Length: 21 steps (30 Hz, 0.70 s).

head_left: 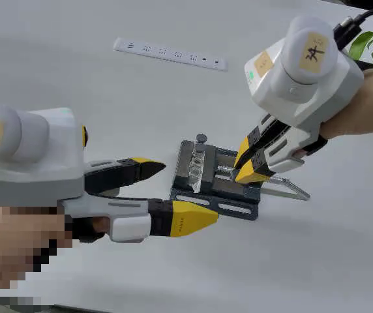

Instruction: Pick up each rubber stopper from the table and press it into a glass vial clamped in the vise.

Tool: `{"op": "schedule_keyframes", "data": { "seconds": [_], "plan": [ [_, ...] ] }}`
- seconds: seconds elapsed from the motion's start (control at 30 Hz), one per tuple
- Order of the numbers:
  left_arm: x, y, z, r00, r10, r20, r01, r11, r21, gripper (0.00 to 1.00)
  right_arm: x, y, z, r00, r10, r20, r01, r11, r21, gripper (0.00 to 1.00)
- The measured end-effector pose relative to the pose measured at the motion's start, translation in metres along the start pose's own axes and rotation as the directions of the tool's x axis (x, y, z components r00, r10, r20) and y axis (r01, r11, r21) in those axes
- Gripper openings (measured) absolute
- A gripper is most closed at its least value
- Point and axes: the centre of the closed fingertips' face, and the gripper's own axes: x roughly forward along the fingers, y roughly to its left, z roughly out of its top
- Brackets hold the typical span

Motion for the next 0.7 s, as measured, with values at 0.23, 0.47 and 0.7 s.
{"op": "schedule_keyframes", "data": {
  "seconds": [0.23,0.47,0.7],
  "plan": [
    [0.001,0.005,-0.01,0.9947,0.066,-0.079,-0.055,0.99,0.132,0.92,0.005,-0.013,0.001,0.998,0.034,-0.054,-0.034,0.999,-0.001,0.05],
    [0.006,0.001,-0.019,0.9902,0.085,-0.111,-0.063,0.979,0.192,0.99,0.008,-0.031,0.004,0.9936,0.051,-0.101,-0.049,0.999,0.021,0.05],
    [0.006,0.0,-0.023,0.9896,0.078,-0.121,-0.056,0.983,0.173,0.99,0.012,-0.044,0.018,0.9963,0.046,-0.073,-0.041,0.997,0.063,0.05]
  ]
}}
